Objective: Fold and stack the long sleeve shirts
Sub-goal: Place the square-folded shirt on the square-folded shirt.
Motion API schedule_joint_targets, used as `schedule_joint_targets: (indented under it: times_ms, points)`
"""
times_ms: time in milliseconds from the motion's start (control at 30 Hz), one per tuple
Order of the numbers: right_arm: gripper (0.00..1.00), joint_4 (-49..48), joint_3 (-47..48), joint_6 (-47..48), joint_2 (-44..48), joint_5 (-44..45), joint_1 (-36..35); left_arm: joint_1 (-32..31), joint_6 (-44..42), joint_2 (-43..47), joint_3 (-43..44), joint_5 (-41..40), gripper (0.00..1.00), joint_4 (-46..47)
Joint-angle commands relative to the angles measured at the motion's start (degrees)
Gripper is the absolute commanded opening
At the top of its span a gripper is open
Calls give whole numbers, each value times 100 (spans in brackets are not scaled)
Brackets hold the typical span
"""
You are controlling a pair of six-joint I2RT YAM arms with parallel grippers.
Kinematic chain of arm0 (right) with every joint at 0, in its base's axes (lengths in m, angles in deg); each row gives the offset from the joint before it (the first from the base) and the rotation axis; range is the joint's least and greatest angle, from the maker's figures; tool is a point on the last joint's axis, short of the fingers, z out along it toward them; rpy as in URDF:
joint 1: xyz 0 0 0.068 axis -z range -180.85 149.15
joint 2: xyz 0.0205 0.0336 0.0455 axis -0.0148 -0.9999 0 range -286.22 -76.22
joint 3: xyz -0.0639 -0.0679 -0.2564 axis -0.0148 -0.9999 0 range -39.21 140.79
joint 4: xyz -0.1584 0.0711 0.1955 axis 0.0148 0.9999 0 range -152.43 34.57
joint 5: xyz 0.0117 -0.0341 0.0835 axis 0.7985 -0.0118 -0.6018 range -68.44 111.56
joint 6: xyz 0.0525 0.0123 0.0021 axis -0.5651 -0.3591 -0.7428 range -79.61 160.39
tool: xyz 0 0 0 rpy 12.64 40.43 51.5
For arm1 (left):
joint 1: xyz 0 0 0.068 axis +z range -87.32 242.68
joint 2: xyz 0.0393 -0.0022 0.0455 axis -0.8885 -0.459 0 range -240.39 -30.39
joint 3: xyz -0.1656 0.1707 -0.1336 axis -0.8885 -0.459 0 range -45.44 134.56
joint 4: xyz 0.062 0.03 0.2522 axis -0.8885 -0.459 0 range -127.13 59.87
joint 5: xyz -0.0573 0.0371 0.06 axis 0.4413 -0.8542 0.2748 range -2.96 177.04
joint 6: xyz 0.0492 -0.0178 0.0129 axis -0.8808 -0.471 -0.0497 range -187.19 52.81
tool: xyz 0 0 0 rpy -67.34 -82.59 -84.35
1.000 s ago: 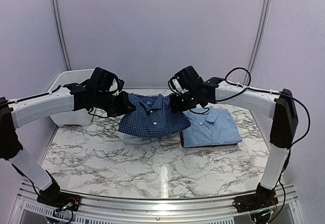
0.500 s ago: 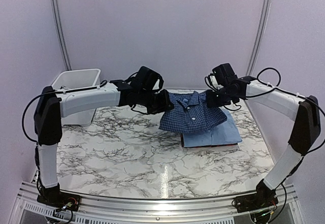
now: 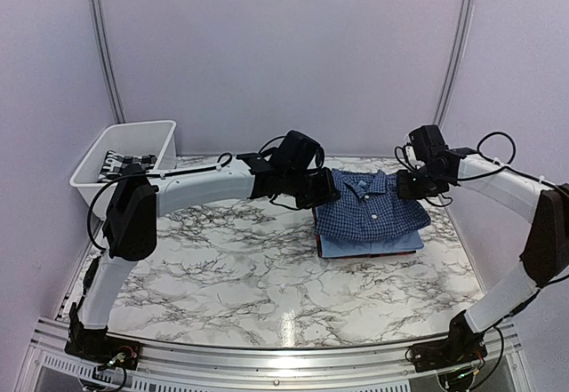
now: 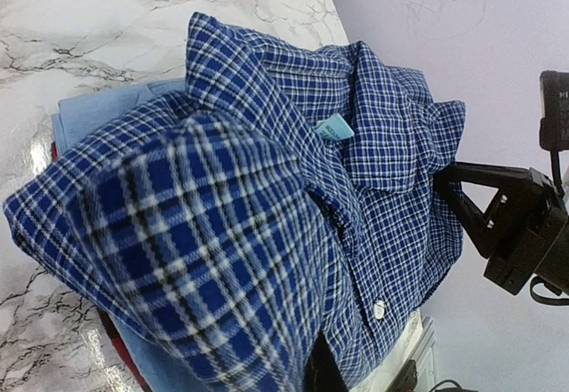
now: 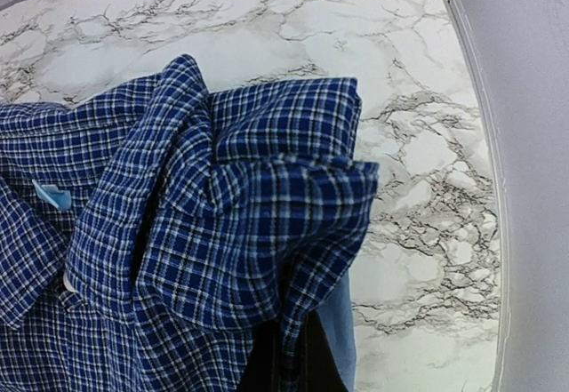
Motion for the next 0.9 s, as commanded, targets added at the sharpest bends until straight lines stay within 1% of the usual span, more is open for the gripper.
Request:
schedule_joint_targets:
  times_ms: [0,700,733,767,800,833,867]
  points:
    - [0,-214,2,120,156,37,234,-40,169,-162,241,72,0,244]
    - [0,-336,-285,190,-124,213,403,-159,398,-340,-49,-72,0,247]
    - [0,-343,-302,188,-125,258,409,-154,405,-362,-53,-79,2,240]
    - [2,-349,-313,188,-118,274,434,-158,403,-373,-57,-92,6,228]
    - [8,-347,-315,196,-117,269,450,-159,395,-377,-57,-110,9,214]
    - [13,-331,-308,213,-117,278,462,-151,362,-371,-65,-157,15,188]
    - [16,-308,-295,219,-104,290,461,-150,327,-349,-70,-221,23,140]
